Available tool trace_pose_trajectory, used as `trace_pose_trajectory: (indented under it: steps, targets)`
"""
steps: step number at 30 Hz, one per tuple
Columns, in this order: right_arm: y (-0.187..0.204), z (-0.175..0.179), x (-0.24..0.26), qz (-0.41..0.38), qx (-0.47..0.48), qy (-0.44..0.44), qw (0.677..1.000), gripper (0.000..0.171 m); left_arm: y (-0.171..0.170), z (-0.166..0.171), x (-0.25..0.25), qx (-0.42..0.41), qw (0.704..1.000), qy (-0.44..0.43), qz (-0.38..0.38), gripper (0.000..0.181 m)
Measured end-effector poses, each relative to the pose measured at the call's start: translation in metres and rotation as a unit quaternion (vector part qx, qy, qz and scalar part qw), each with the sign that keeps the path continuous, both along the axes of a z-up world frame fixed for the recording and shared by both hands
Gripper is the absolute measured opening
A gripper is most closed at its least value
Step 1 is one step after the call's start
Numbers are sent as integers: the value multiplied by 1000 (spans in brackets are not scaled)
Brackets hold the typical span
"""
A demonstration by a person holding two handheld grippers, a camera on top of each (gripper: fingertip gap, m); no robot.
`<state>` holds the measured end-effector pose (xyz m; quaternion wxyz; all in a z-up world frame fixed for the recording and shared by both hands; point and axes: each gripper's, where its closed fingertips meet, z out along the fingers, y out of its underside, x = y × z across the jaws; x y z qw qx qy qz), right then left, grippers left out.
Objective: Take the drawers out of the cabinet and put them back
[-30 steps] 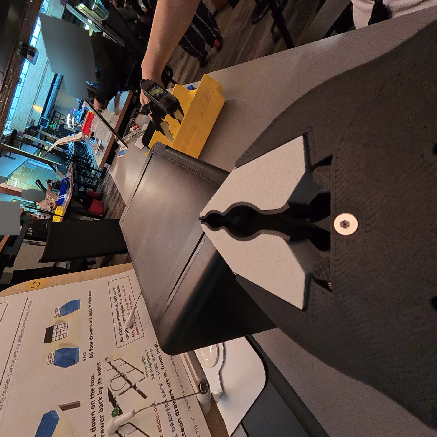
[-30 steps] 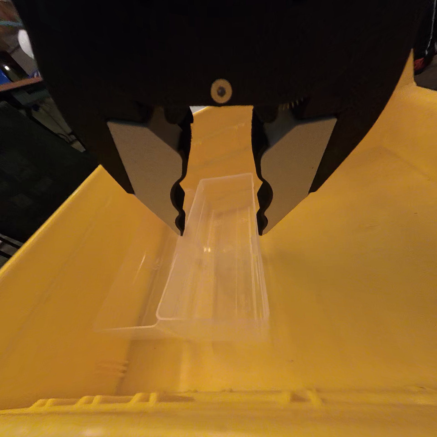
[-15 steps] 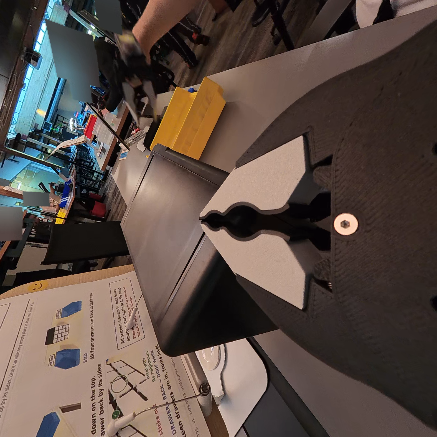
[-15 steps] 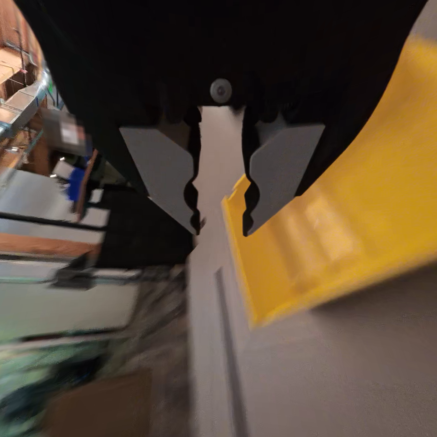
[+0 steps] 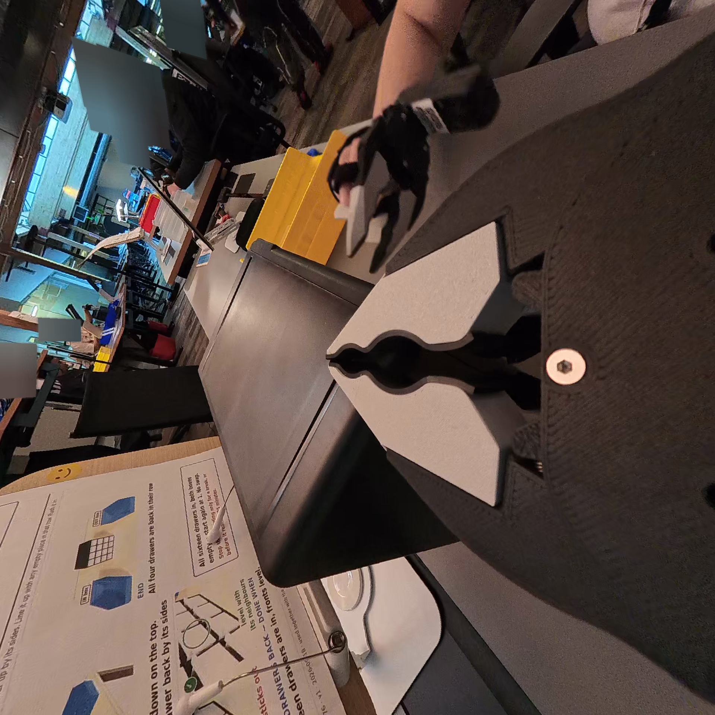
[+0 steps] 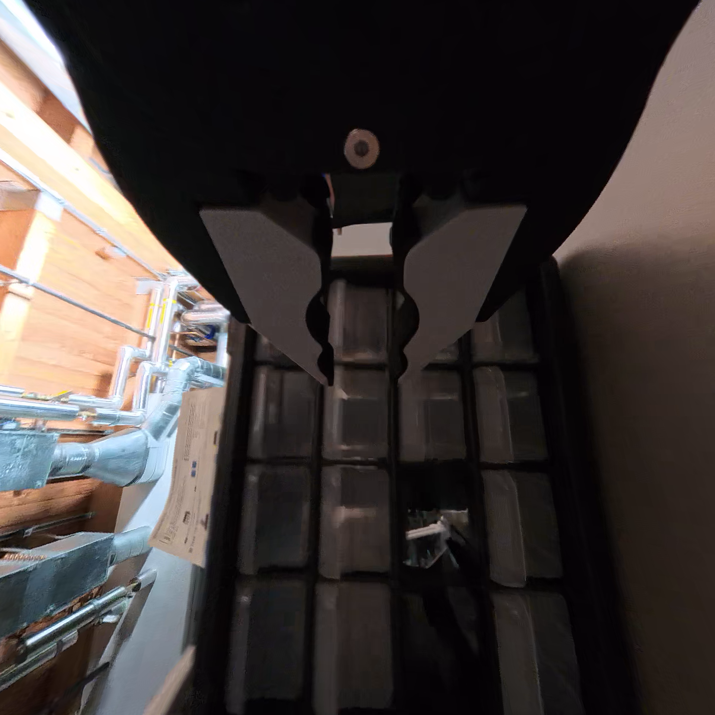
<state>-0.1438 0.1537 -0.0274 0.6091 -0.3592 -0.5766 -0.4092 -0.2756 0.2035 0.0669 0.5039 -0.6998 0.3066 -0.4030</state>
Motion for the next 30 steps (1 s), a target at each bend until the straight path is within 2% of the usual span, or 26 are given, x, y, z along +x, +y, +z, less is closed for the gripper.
trace_pose_trajectory:
  steps: [4,8,10,12,17,23,25,28,30]
  targets:
    - [25,-26,-6,-26,-5,-8,1000,28,0,0,0,0,1000,-3,-4,0]
    - [33,-28,-9,-24,11,-1,1000,27,-1,0,0,0,1000,-8,-8,0]
    - [32,-28,-14,-15,23,-1,1000,18,-1,0,0,0,1000,-8,-9,0]
    - [27,-27,-19,-3,33,-7,999,7,-1,0,0,1,1000,-7,-10,0]
    - [13,-26,-18,7,21,-3,1000,6,-1,0,0,2,1000,-7,-10,0]
    - [-30,-25,-18,28,13,-9,999,6,-1,0,1,2,1000,-7,-11,0]
    - [-40,-23,-18,37,11,-4,999,13,-1,0,1,2,1000,-7,-10,0]
    - [-33,-23,-16,20,-24,7,1000,46,-1,0,0,2,1000,-7,-10,0]
    - [-26,-24,-17,12,-46,1,999,44,-1,0,1,2,1000,-7,-10,0]
